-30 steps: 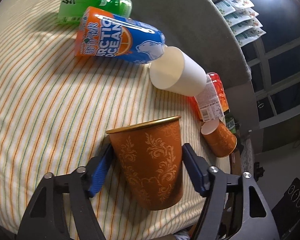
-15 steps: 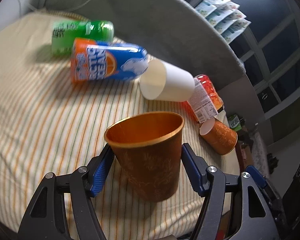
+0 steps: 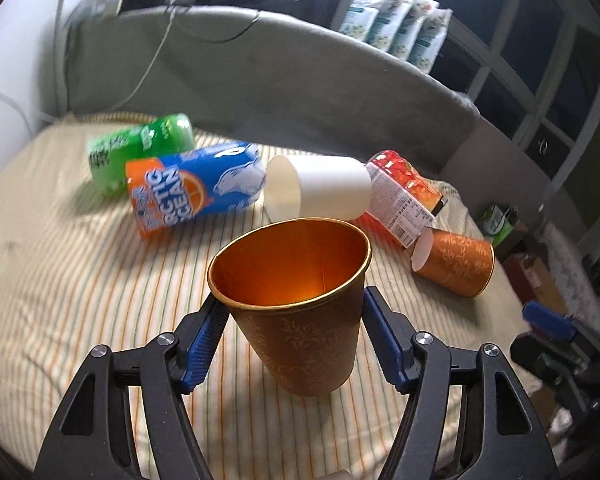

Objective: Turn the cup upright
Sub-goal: 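Lift the orange cup with the left gripper and carry it upright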

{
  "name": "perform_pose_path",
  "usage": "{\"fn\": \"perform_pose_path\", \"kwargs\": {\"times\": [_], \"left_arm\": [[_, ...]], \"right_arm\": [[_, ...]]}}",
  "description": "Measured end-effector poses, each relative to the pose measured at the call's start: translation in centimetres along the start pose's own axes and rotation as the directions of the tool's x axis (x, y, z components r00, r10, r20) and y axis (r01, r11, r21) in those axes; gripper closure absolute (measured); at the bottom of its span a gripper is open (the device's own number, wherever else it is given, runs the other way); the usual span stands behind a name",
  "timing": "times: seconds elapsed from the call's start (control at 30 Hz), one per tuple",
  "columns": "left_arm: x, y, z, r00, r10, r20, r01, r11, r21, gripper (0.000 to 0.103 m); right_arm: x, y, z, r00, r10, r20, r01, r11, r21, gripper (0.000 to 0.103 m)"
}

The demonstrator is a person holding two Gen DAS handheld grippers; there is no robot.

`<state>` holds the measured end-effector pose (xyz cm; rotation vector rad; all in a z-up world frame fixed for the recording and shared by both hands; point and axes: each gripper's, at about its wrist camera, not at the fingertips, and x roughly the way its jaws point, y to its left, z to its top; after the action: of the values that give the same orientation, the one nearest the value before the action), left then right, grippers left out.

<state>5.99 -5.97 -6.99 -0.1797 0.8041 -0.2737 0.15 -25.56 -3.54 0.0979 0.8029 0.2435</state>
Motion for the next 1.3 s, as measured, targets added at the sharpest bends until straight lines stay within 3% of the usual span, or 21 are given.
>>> {"fn": "perform_pose_path", "kwargs": {"times": [0.63,1.03,1.3], "left_arm": [[0.7,-2.8,-1.8,0.997,0.069,0.046,-0.076,0.982,0.173,0.036],[0.5,-3.9,-3.1,0.998,0.050,0.044,-0.059,0.969,0.240,0.037],[0.4,-3.9,-3.1,1.000,0.012,0.016,-0.015,0.973,0.230,0.036]], "right_arm": [[-0.2,-1.2,-0.3,1.000,-0.011,0.011,0.011,0.999,0.031,0.019],[-0.5,-1.3,-0.4,1.000,-0.012,0.017,0.011,0.999,0.034,0.019],[-0.8,-1.1,-0.3,0.999,-0.015,0.028,0.014,0.999,0.039,0.019]]}}
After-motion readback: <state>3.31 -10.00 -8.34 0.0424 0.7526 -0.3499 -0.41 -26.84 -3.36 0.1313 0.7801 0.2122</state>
